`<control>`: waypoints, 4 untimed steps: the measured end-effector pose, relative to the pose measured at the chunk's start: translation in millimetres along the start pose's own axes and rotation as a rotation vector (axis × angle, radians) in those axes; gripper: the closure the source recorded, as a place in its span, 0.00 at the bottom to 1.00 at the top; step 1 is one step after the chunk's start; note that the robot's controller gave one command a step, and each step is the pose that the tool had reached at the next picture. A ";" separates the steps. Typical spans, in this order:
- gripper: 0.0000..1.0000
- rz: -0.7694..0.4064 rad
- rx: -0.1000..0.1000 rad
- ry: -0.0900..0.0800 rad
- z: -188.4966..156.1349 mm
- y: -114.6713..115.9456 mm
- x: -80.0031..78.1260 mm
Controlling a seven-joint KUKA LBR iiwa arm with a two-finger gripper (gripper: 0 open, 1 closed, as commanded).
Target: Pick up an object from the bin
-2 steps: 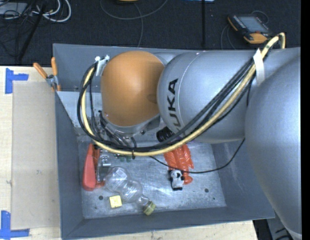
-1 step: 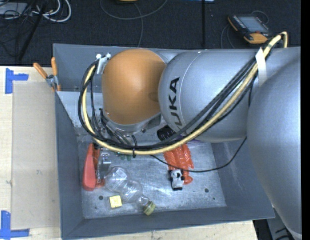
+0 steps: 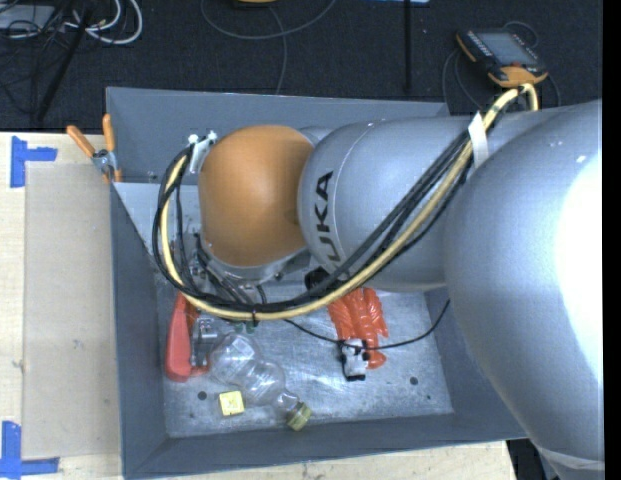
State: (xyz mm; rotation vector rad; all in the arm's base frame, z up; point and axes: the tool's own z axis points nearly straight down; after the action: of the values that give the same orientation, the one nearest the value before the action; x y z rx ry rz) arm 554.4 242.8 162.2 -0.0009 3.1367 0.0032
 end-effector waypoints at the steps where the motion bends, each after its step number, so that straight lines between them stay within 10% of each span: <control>1: 0.00 -0.123 0.005 0.017 21.9 -43.8 38.9; 3: 0.00 -0.344 0.001 0.008 14.9 -71.3 59.7; 4: 1.00 -0.444 0.007 -0.012 77.0 -19.8 55.0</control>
Offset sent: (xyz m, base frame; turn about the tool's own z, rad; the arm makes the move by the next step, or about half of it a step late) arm -0.0701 -0.0486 -0.0201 -0.3827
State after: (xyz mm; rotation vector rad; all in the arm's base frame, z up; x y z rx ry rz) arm 499.7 223.1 84.9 -0.6894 3.0472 -0.0091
